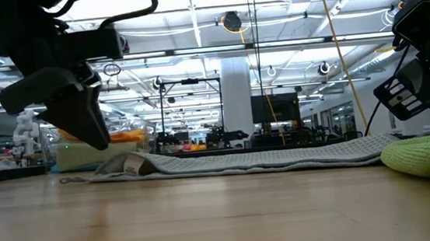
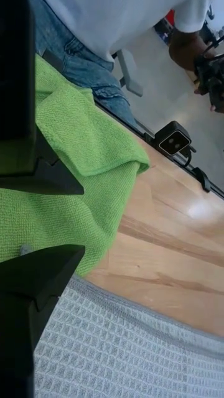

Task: Fold microfiber towels
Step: Fold the gray microfiber cloth

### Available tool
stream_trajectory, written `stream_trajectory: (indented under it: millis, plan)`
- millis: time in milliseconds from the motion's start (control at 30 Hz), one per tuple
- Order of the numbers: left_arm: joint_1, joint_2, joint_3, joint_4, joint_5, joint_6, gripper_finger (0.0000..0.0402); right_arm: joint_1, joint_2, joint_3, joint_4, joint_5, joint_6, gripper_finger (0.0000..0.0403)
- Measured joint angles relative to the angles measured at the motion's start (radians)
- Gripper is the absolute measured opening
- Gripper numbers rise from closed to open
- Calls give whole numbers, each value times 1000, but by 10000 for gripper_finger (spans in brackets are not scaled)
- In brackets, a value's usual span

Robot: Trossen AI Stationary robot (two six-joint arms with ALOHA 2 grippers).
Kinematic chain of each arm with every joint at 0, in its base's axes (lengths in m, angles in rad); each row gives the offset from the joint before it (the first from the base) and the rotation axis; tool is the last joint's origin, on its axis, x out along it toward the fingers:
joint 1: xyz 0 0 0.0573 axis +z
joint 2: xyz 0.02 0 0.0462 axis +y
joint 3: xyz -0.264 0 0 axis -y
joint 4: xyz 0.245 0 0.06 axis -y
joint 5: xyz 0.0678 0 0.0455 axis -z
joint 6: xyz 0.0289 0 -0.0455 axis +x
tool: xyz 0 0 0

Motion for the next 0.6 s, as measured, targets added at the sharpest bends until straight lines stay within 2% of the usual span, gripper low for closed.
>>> stream_trajectory:
  millis: [233,400,600]
  plan:
    - [0,7,0,8,-33,-43,157,1,0,0,0,0,-4,130]
    - [-13,81,-2,65,-36,-86,182,2,0,0,-1,0,-13,130]
    - [-34,140,-1,61,-99,-170,167,2,-3,0,-8,-1,-18,130]
